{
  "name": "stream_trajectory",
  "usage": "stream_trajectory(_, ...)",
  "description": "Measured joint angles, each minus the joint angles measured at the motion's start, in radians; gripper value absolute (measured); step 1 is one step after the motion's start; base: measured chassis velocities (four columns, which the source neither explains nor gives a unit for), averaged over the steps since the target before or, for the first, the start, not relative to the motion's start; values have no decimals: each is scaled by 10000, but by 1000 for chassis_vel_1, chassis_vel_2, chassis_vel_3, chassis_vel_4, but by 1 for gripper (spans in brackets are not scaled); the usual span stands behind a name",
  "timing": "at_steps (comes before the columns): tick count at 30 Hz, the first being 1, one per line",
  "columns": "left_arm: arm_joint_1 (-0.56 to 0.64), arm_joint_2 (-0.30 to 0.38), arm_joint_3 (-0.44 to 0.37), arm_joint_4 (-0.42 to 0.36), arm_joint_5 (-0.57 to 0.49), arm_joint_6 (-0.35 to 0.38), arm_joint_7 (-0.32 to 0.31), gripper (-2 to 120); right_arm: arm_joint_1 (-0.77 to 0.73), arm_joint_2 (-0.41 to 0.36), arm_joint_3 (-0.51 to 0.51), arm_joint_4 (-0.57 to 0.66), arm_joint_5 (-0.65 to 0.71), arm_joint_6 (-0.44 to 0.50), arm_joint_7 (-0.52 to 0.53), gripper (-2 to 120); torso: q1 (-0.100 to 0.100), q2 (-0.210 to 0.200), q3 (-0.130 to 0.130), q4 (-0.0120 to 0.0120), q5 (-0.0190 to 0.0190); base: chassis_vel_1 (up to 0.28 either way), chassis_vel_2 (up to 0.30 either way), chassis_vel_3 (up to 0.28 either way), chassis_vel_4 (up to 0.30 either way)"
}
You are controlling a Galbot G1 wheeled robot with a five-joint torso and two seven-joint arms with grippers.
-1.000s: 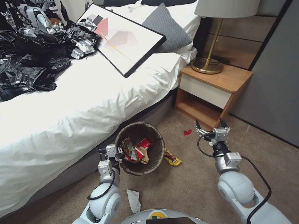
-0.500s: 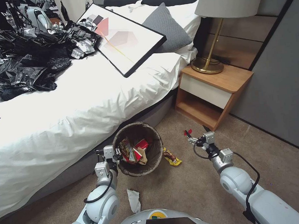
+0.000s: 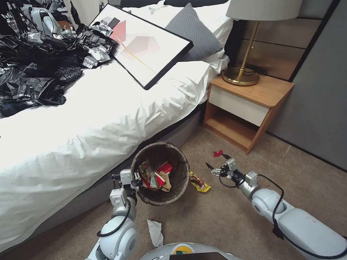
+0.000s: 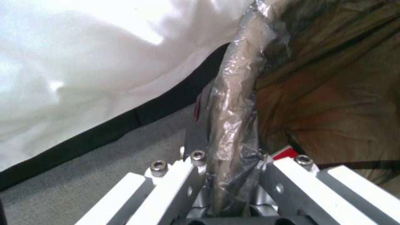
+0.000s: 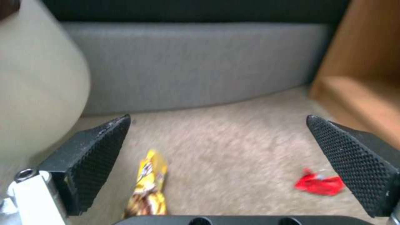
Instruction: Pick up the trash bin, then pick up the garbage from the floor and place it into the trash bin.
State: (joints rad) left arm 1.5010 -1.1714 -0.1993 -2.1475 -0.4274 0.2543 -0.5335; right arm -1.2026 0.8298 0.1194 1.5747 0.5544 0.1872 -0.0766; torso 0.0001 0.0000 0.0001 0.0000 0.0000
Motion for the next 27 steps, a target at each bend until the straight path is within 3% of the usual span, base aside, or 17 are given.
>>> stream_trajectory(10,-40,-18,-27,0,-42,0,-11,2,1346,429,-1504,-1900,-221,470,-1030,100,0,0,-1,1,-1,0,0,0,0)
stream_trajectory(23,-158,-54,-6,97,-94,2,-18,2,1870,1250,-2074,-3574,-694,659,-1077,100,0,0,-1,0,-2,0,0,0,0)
stream_trajectory(27,-167,-36,-4,94,-123,6,-18,2,2192,1704,-2182,-4744,-844,869,-1250,100,0,0,0,0,-1,0,0,0,0)
